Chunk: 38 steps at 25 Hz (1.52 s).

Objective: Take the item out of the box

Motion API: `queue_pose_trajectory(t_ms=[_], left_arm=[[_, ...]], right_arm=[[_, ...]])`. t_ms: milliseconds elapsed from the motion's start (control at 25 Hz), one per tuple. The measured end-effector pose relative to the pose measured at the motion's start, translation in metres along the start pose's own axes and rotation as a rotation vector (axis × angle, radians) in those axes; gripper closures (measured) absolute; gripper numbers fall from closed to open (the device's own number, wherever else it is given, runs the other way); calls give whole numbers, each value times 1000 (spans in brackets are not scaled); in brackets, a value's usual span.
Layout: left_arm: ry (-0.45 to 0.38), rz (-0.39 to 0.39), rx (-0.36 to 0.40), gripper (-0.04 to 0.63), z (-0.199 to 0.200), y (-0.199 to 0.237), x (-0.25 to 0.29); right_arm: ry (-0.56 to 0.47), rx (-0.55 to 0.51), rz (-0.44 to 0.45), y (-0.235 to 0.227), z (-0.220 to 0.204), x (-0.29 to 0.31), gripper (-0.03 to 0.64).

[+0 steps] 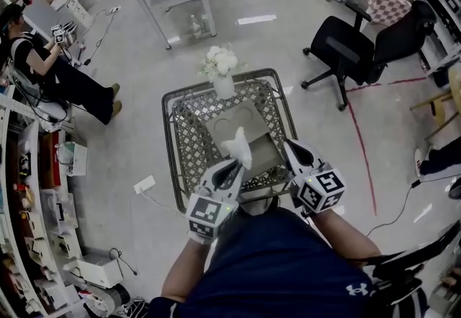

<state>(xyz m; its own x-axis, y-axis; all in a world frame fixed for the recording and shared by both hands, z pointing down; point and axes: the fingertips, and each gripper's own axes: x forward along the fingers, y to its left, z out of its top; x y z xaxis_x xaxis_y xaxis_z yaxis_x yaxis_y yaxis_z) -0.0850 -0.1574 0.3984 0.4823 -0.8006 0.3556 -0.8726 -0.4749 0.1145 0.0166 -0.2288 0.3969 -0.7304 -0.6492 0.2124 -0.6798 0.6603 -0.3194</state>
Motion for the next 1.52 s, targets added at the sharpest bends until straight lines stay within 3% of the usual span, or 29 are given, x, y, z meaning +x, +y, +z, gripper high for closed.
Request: queue_pose_trajectory(t_ms=[400, 680, 960, 1520], left_arm=[[38, -19, -38, 537, -16, -7, 3], [-25, -10, -29, 537, 8, -5, -5], [-86, -3, -28, 537, 31, -5, -11], [-76, -7, -21, 537, 24, -8, -13]], right_arm=[[83, 38, -24, -7, -31, -5, 615], [92, -21, -22, 2, -17, -4, 615], [52, -42, 7, 13, 1, 7, 615], [12, -44, 8, 14, 5, 1, 615]])
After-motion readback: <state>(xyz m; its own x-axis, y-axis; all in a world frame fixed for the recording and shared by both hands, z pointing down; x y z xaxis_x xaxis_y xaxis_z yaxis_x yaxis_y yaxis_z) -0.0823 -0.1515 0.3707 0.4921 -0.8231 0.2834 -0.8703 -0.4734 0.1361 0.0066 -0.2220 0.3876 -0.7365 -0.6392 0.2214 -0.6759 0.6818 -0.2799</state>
